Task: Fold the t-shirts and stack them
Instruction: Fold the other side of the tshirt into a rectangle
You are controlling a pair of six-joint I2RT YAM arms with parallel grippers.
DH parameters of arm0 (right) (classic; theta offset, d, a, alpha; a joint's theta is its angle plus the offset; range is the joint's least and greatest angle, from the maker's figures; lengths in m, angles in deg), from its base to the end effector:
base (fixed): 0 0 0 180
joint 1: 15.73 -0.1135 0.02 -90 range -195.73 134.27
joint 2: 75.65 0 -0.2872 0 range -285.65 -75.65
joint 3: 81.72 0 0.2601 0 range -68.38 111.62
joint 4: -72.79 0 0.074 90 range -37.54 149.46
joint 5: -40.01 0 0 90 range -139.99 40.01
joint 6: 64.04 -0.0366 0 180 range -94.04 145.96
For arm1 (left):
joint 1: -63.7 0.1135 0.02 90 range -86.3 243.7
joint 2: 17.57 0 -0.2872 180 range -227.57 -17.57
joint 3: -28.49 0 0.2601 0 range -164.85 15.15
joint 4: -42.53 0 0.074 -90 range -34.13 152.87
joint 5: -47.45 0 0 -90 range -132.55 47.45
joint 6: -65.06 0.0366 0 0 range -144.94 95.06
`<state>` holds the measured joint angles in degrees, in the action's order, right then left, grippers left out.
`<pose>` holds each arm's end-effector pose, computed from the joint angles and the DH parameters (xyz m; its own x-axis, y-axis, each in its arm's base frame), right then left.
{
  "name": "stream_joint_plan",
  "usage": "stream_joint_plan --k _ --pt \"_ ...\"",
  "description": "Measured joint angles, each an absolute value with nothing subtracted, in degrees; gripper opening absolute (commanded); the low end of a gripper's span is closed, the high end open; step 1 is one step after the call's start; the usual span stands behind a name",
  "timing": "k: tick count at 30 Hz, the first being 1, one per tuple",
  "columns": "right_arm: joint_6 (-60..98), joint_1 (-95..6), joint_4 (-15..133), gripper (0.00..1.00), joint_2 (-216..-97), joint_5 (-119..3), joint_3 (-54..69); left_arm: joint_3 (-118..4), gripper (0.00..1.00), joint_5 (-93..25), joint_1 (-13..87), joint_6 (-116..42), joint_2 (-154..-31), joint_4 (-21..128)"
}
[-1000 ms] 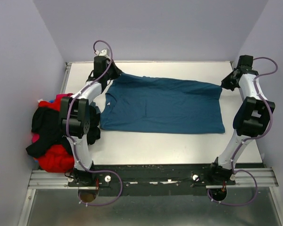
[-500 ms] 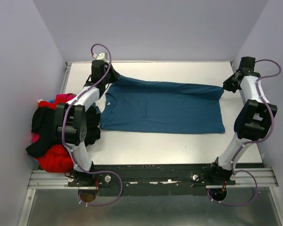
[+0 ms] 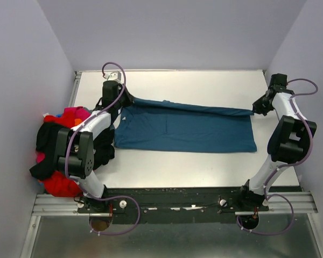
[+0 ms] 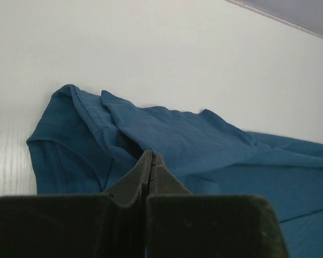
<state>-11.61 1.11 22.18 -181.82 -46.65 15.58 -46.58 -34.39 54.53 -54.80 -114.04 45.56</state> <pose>0.3948 -0.1217 0.2540 -0.4599 0.7752 -0.4331 0.7544 0.5984 0.2699 0.3890 -0.0681 0.2584 -0.4962 -0.4191 -0.7604 0.0442 0.8624 -0.5042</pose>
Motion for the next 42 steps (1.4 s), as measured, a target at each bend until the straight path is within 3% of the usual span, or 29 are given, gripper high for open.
stream_joint_plan --k 20,21,23,24,29,34,36,38,42 --pt "-13.3 1.1 23.6 0.02 -178.1 -43.1 8.0 -29.8 0.00 -39.5 51.6 -57.6 -104.9 45.0" --pt "-13.5 1.1 23.9 0.07 -178.1 -42.8 7.0 -29.4 0.00 -39.6 51.5 -57.9 -105.1 45.2" --pt "-14.0 1.1 24.0 0.49 -178.1 -42.5 5.1 -28.5 0.00 -40.0 51.1 -58.8 -105.9 45.3" --pt "-14.6 1.1 24.0 0.59 -178.1 -42.3 4.4 -28.1 0.00 -40.0 51.1 -59.1 -106.3 45.3" --pt "-15.7 1.2 25.4 0.61 -177.0 -40.6 1.5 -26.8 0.00 -39.5 50.9 -61.1 -107.2 45.9" --pt "-14.0 -0.4 29.3 0.61 -166.6 -39.3 -4.2 -25.7 0.02 -39.1 50.5 -62.1 -106.9 46.1" --pt "-12.9 -2.3 32.0 0.61 -162.7 -39.8 -5.0 -25.1 0.10 -39.1 50.4 -62.5 -106.7 46.3" --pt "-12.0 -4.5 35.0 0.61 -160.8 -42.1 -5.3 -24.3 0.35 -39.1 50.4 -62.8 -106.4 46.3" --pt "-11.2 -10.3 39.9 0.61 -161.8 -49.6 -6.0 -22.5 0.60 -39.2 50.4 -63.5 -105.1 47.1"
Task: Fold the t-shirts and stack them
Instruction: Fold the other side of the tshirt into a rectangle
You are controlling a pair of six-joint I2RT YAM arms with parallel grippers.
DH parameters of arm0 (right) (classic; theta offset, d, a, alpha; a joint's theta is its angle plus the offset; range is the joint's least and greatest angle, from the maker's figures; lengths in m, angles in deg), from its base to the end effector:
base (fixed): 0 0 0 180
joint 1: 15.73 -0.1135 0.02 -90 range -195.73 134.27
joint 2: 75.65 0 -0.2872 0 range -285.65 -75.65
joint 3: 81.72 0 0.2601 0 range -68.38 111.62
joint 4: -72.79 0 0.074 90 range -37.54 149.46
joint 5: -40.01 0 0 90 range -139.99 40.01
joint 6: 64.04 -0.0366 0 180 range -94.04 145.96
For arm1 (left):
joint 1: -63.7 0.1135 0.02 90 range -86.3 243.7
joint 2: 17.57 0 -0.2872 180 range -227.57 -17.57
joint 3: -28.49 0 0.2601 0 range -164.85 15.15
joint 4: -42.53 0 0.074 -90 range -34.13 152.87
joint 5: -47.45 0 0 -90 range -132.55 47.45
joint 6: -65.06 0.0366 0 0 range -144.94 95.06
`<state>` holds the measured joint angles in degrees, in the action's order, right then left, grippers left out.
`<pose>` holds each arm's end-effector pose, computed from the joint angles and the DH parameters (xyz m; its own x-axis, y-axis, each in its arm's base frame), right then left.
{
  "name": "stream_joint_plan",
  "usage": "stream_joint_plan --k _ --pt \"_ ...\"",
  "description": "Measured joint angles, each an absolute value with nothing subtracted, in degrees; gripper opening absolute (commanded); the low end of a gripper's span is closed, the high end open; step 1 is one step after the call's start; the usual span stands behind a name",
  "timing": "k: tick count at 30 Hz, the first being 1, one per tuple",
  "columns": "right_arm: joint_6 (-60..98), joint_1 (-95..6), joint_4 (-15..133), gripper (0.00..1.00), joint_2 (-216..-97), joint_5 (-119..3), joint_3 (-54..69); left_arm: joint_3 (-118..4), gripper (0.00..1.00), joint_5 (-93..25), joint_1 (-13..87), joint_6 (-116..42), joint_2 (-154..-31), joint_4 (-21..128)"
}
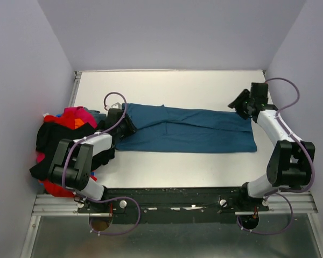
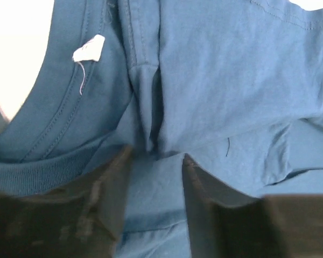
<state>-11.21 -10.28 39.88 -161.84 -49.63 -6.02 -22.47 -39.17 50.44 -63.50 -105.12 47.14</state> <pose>0.3355 -0.0322 0.2767 -0.4849 0.6532 -0.5816 0.4926 0.7535 0.4355 0.2912 -0.0708 0.1726 -0.6710 -0.4812 -0.5641 -0.1868 0.8460 -0.4994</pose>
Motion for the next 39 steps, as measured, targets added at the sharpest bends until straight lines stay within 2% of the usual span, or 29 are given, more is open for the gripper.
stream_joint_plan --k 6,11,16,21,24,30,34,39 --pt "-10.9 -21.9 45.8 0.66 -168.4 -61.8 -5.5 -21.7 0.64 -41.2 50.4 -63.7 -99.6 50.1" --pt "-10.4 -29.2 47.8 0.67 -178.1 -68.9 2.3 -26.8 0.62 -44.4 50.5 -63.3 -96.1 52.9" --pt "-10.5 -33.4 49.1 0.66 -185.9 -72.1 10.6 -34.2 0.50 -45.7 52.0 -63.1 -99.2 54.3" --pt "-10.9 -36.5 49.4 0.66 -193.2 -73.7 18.9 -43.9 0.42 -46.9 54.1 -63.2 -108.7 56.6" --pt "-11.5 -37.9 49.3 0.66 -197.5 -74.1 23.9 -46.5 0.32 -47.1 54.8 -63.6 -113.3 56.7" --pt "-12.1 -39.5 48.5 0.66 -204.2 -74.3 30.1 -49.0 0.29 -46.8 55.9 -65.3 -122.2 57.3" --pt "-12.6 -39.9 47.3 0.61 -206.8 -74.3 31.8 -50.9 0.29 -45.2 56.8 -66.0 -127.1 57.8" --pt "-13.7 -40.3 46.2 0.49 -209.1 -75.4 33.3 -51.6 0.29 -44.9 57.8 -66.4 -127.8 57.8"
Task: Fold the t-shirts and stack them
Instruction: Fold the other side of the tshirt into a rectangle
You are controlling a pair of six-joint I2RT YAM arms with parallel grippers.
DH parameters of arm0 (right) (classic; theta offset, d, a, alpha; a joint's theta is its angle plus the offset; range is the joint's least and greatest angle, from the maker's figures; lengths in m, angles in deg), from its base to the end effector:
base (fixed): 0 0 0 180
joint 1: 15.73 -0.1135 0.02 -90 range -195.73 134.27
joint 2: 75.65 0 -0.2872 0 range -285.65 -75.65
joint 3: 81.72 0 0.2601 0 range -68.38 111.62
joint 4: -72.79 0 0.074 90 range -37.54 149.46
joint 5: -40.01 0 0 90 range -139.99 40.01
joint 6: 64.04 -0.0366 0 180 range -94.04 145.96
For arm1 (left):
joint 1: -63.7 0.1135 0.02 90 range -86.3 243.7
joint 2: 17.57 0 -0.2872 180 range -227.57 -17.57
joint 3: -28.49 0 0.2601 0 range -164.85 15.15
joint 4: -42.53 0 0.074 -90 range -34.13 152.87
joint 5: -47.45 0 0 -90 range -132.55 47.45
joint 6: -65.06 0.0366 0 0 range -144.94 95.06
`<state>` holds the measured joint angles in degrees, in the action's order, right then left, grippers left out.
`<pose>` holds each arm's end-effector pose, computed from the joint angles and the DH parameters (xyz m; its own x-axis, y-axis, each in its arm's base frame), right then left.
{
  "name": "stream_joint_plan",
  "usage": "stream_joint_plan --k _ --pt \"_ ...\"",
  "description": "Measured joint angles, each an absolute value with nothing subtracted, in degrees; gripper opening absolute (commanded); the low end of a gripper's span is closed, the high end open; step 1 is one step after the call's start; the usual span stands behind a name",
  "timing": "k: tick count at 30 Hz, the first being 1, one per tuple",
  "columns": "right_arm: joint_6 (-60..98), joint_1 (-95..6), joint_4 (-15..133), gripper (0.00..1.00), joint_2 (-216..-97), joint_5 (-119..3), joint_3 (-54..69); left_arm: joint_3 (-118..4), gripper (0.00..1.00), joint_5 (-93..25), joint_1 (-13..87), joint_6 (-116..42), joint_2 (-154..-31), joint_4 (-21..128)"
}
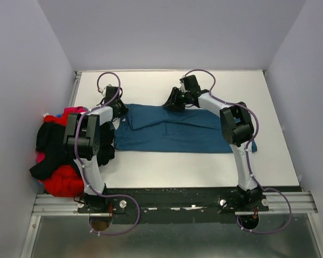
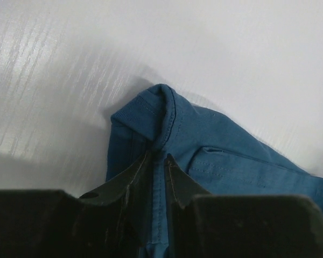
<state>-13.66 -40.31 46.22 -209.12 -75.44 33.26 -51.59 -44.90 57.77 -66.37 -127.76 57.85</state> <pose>0.4844 0.2389 0.1637 -0.9114 0.2163 -0.3501 -0.0915 0.7230 0.6848 0.4196 -0.0421 0.1738 -0.5806 -0.6044 -0.5455 -0.4129 0.7961 -0.4425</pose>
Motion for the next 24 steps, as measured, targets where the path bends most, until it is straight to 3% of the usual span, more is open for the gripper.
stream_joint_plan --k 8,13,24 --pt "-14.1 -41.7 46.1 0.03 -210.4 -77.2 35.9 -51.6 0.29 -44.9 58.1 -66.2 -127.7 58.7" --pt "-13.4 -42.1 46.5 0.01 -209.2 -78.3 33.5 -51.6 0.29 -44.9 58.1 -65.8 -127.7 58.7" --pt "-11.4 -42.0 48.4 0.01 -192.7 -80.3 12.6 -51.6 0.27 -44.9 58.1 -64.6 -126.2 59.2"
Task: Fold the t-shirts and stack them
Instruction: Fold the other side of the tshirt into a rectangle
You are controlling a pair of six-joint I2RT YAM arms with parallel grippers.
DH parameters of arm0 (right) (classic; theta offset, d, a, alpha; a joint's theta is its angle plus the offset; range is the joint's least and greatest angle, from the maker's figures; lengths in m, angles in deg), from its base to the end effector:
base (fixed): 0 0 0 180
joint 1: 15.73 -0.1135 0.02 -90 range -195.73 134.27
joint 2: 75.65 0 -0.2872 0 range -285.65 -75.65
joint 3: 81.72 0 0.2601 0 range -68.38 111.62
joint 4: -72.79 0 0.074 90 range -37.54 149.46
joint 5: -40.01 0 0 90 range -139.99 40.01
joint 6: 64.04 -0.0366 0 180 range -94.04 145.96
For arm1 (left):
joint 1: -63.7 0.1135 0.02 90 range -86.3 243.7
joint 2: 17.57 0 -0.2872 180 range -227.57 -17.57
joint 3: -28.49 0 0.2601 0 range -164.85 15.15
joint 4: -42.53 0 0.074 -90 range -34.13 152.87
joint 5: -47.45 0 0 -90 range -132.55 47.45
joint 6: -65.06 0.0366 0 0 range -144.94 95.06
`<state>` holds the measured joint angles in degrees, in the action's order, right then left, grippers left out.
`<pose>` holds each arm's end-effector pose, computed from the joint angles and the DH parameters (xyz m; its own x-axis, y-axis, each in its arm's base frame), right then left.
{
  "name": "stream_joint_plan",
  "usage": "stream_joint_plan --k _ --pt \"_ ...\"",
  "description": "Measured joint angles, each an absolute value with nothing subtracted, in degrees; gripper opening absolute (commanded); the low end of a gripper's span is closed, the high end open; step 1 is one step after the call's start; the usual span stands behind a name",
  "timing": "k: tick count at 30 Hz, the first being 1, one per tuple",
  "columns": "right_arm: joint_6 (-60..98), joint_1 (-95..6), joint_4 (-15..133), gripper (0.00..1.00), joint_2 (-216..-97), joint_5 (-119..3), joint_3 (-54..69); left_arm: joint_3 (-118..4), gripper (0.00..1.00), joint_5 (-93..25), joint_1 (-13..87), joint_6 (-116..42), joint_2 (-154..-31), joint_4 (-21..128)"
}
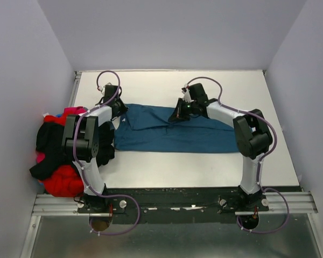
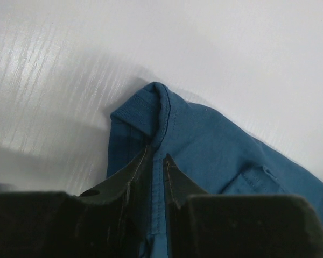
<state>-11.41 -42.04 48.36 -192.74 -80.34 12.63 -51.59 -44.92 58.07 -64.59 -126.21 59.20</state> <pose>0.4063 0.2215 0.1912 -0.9415 0.1188 -0.3154 -0.1497 0.6911 0.7071 0.4162 -0.0395 0.1828 -0.5880 -0.5827 -0.5610 -0.3977 0.8122 -0.4268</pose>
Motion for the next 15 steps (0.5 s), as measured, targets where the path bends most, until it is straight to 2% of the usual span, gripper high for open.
stream_joint_plan --k 2,3,7,8,11,15 --pt "-11.2 -42.1 48.9 0.03 -190.2 -80.8 9.8 -51.6 0.27 -44.9 58.1 -64.4 -125.7 59.3" --pt "-11.0 -42.1 49.2 0.07 -189.2 -81.0 8.4 -51.6 0.27 -44.9 58.1 -64.4 -125.4 59.4" --pt "-10.3 -42.0 49.9 0.46 -186.6 -82.1 2.9 -51.6 0.27 -44.9 58.1 -63.9 -124.3 59.7" --pt "-10.1 -42.1 49.9 0.53 -186.2 -82.4 1.4 -51.6 0.26 -44.9 58.1 -63.7 -124.1 59.8" --pt "-9.6 -42.1 49.6 0.63 -185.2 -82.7 -2.9 -51.6 0.26 -44.9 58.1 -63.3 -123.5 60.2" --pt "-8.3 -42.1 48.3 0.67 -183.5 -82.0 -4.0 -51.6 0.25 -44.6 58.1 -62.7 -122.3 60.4"
